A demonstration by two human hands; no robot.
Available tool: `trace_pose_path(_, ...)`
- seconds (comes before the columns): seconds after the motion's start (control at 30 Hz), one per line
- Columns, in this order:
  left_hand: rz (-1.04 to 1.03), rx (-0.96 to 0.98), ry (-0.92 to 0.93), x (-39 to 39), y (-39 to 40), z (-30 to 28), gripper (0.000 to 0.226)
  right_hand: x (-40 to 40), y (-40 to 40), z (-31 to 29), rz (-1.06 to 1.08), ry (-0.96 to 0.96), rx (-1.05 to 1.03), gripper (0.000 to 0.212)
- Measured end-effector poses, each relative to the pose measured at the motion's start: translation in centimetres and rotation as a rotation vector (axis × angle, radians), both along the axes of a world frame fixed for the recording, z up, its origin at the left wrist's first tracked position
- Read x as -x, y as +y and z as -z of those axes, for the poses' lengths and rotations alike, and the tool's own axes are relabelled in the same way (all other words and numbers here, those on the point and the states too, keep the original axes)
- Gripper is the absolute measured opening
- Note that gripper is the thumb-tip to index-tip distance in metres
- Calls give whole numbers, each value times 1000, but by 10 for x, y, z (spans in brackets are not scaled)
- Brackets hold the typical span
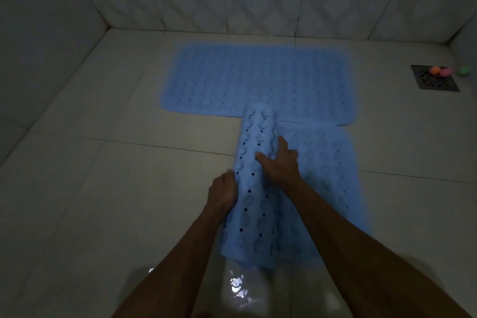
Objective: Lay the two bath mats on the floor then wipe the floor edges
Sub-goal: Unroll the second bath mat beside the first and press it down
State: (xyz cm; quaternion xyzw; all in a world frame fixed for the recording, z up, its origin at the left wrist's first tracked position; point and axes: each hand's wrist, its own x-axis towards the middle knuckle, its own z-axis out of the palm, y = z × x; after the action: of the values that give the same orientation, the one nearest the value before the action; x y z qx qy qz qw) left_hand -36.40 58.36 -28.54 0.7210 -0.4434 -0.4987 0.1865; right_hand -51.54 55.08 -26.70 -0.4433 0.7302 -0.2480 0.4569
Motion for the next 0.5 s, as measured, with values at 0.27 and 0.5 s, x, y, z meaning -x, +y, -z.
trace_pose_path(0.27, -92, 143, -37, -30, -10, 0, 57, -42, -15, 6, -46, -28, 88, 76)
trace_pose_path(0.5, -70, 160, -89, -59, -19, 1, 57, -76, -28, 14, -110, -40, 88, 63)
